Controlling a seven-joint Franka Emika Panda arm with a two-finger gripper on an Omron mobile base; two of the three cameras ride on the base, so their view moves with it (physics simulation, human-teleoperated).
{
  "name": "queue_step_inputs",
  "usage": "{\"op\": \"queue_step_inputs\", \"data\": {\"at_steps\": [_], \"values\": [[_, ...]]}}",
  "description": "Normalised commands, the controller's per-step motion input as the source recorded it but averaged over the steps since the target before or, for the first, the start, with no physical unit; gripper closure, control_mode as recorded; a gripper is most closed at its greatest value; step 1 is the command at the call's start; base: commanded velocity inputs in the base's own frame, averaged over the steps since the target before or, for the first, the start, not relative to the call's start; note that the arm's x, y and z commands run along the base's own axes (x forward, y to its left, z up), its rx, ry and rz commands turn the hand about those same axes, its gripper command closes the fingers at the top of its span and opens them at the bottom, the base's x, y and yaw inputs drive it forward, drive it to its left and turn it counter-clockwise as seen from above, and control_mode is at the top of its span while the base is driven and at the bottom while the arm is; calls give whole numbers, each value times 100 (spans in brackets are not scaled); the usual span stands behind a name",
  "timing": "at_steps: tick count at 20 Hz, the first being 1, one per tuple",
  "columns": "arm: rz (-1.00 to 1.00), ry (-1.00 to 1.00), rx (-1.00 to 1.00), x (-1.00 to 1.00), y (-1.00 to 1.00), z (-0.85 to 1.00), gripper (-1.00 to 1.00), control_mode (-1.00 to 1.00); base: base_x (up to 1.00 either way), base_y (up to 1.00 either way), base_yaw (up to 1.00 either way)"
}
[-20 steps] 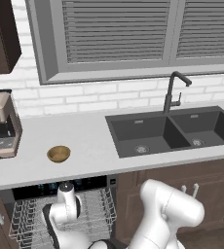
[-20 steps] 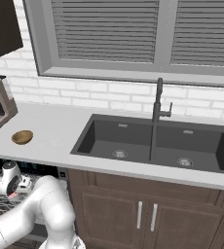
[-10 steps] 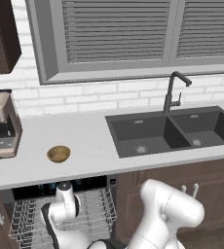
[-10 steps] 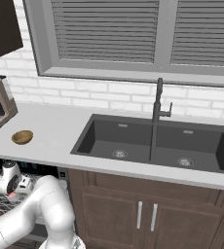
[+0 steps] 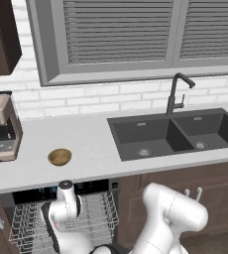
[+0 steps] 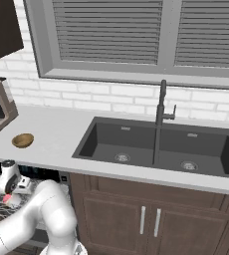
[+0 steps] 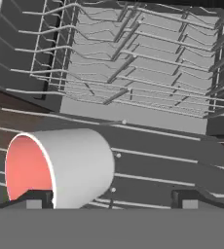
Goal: Pick up the cup and bowl from the counter, place them in the dishwasher, and close the dishwasher door.
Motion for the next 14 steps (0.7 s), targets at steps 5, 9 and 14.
{"op": "queue_step_inputs", "data": {"at_steps": [5,9,14], "values": [[0,0,2,0,-5,67,-100,-100,0,0,0],[0,0,0,-16,-13,56,-100,-100,0,0,0],[0,0,0,-17,-7,83,-100,-100,0,0,0]]}}
